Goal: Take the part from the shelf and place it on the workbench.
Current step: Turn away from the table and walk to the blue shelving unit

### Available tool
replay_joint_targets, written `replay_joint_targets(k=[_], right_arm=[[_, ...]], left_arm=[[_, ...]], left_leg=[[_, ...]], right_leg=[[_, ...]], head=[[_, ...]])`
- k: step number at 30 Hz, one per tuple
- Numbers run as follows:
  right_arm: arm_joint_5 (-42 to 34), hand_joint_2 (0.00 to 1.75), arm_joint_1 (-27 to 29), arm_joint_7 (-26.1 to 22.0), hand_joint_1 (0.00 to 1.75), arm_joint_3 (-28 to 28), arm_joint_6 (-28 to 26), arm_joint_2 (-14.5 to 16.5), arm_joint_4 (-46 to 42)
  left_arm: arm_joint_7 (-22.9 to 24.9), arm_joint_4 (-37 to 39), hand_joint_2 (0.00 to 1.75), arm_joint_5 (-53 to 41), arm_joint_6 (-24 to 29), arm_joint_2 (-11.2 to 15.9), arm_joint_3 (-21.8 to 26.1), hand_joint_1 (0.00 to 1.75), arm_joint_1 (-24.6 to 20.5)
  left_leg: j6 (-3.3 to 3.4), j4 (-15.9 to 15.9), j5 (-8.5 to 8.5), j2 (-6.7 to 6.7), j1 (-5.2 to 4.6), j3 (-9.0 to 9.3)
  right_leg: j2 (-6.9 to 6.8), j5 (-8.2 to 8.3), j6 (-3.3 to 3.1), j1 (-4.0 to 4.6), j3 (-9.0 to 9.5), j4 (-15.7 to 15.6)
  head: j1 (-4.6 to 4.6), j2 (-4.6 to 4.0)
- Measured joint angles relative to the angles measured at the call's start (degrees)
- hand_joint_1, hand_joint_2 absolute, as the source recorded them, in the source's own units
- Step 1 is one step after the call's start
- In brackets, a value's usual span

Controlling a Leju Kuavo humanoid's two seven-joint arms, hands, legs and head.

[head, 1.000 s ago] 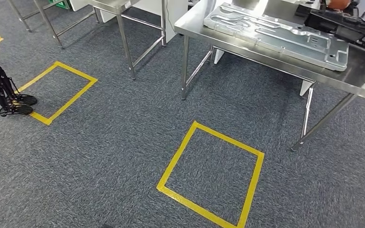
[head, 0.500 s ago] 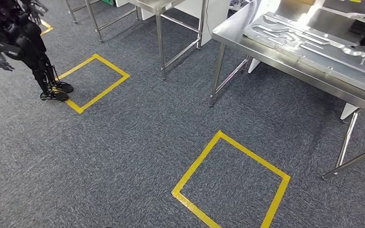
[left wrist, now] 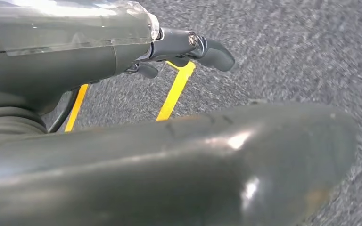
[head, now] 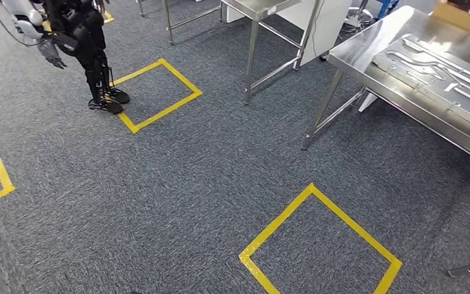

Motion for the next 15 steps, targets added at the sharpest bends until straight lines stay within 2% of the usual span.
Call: replay_joint_targets(k=[1, 2, 3, 4, 5, 6, 7, 8, 9, 11, 12, 13, 14, 15], right_arm=[[0.0, 1.75, -0.2, -0.1, 0.0, 0.0, 0.0, 0.0, 0.0], [0.1, 1.75, -0.2, -0.2, 0.0, 0.0, 0.0, 0.0, 0.0], [0.1, 1.75, -0.2, -0.2, 0.0, 0.0, 0.0, 0.0, 0.0], [0.2, 1.75, -0.2, -0.2, 0.0, 0.0, 0.1, 0.0, 0.0], [0.2, 1.75, -0.1, -0.3, 0.0, 0.0, 0.1, 0.0, 0.0], [0.2, 1.75, -0.2, -0.4, 0.0, 0.0, 0.1, 0.0, 0.0], [0.3, 1.75, -0.2, -0.4, 0.0, 0.0, 0.1, 0.1, 0.0], [0.3, 1.75, -0.3, -0.5, 0.0, 0.0, 0.1, 0.1, 0.0], [0.3, 1.75, -0.3, -0.6, 0.0, 0.0, 0.1, 0.3, 0.0], [0.4, 1.75, -0.1, -0.7, 0.0, 0.0, 0.1, 0.5, 0.0], [0.5, 1.75, 0.1, -0.7, 0.0, 0.0, 0.2, 0.5, 0.0], [0.5, 1.75, 0.2, -0.8, 0.0, 0.0, 0.2, 0.5, 0.0], [0.5, 1.75, 0.3, -0.9, 0.0, 0.0, 0.2, 0.5, 0.0], [0.6, 1.75, 0.3, -0.9, 0.0, 0.0, 0.2, 0.5, 0.0]], left_arm=[[0.0, 0.0, 0.0, 0.0, 0.0, 0.0, 0.1, 0.0, 0.0], [0.0, 0.0, 0.0, 0.0, 0.0, 0.0, 0.2, 0.0, 0.0], [-0.1, 0.0, 0.0, -0.1, 0.0, -0.1, 0.2, 0.0, 0.1], [-0.2, 0.1, 0.0, -0.1, 0.0, -0.2, 0.3, 0.0, 0.0], [-0.3, 0.1, 0.0, -0.1, 0.1, -0.3, 0.3, 0.0, 0.0], [-0.3, 0.2, 0.0, -0.2, 0.1, -0.4, 0.3, 0.0, 0.0], [-0.4, 0.2, 0.0, -0.2, 0.2, -0.5, 0.3, 0.0, 0.0], [-0.4, 0.2, 0.0, -0.2, 0.2, -0.5, 0.3, 0.0, 0.1], [-0.4, 0.2, 0.0, -0.2, 0.2, -0.5, 0.4, 0.0, 0.3], [-0.4, 0.2, 0.0, -0.1, 0.3, -0.4, 0.4, 0.0, 0.3], [-0.3, 0.2, 0.0, -0.1, 0.3, -0.4, 0.4, 0.0, 0.2], [-0.3, 0.2, 0.0, -0.1, 0.3, -0.3, 0.4, 0.0, 0.0], [-0.3, 0.2, 0.0, -0.1, 0.3, -0.3, 0.4, 0.0, 0.0], [-0.3, 0.2, 0.0, -0.1, 0.3, -0.2, 0.4, 0.0, 0.0]], left_leg=[[0.07, 0.0, -0.05, -0.89, -0.21, 0.27], [0.12, 0.0, -0.09, -1.79, -0.43, 0.56], [0.16, -0.1, -0.09, -2.58, -0.46, 0.69], [0.12, -0.2, -0.03, -3.36, -0.56, 0.75], [-0.03, -0.2, 0.13, -4.04, -0.48, 0.63], [-0.31, -0.4, 0.36, -4.64, -0.29, 0.36], [-0.73, -0.6, 0.67, -5.3, -0.21, 0.22], [-1.21, -1.0, 1.0, -5.89, -0.16, 0.14], [-1.55, -1.1, 1.11, -5.53, -0.27, 0.09], [-2.0, 1.2, -0.41, -2.78, -0.62, -0.93], [-2.15, 4.1, -2.02, -0.84, -0.58, -2.26], [-2.4, 7.6, -3.78, 0.38, -0.44, -3.92], [-2.66, 10.7, -5.02, 1.01, -0.26, -5.37], [-2.9, 12.4, -5.39, 1.4, -0.08, -6.11]], right_leg=[[0.14, 1.82, -0.53, 0.25, -0.66, -0.5], [0.56, 4.53, -1.26, 0.56, -0.4, -3.0], [1.72, 7.32, -2.17, 0.95, 0.29, -6.4], [3.1, 9.42, -3.1, 1.21, 0.95, -9.6], [4.29, 10.61, -3.79, 1.45, 1.49, -12.1], [5.02, 10.93, -4.25, 1.61, 1.68, -13.4], [4.9, 10.89, -4.4, 1.66, 1.79, -14.1], [4.39, 11.1, -4.29, 1.66, 2.07, -14.9], [3.73, 11.52, -3.99, 1.46, 2.48, -15.7], [2.23, 12.42, -3.53, 1.05, 3.54, -17.6], [1.3, 12.59, -3.38, 0.99, 3.89, -18.1], [0.4, 12.56, -3.44, 1.04, 3.98, -18.2], [-0.52, 12.44, -3.37, 1.1, 4.01, -18.1], [-1.37, 12.27, -3.27, 1.12, 4.06, -18.0]], head=[[0.01, 0.0], [0.01, 0.0], [0.01, 0.0], [-0.01, 0.0], [-0.02, 0.0], [-0.03, 0.0], [-0.03, 0.0], [-0.02, 0.0], [-0.02, 0.0], [-0.03, 0.0], [-0.03, 0.0], [-0.04, 0.0], [-0.04, 0.0], [-0.03, 0.0]])
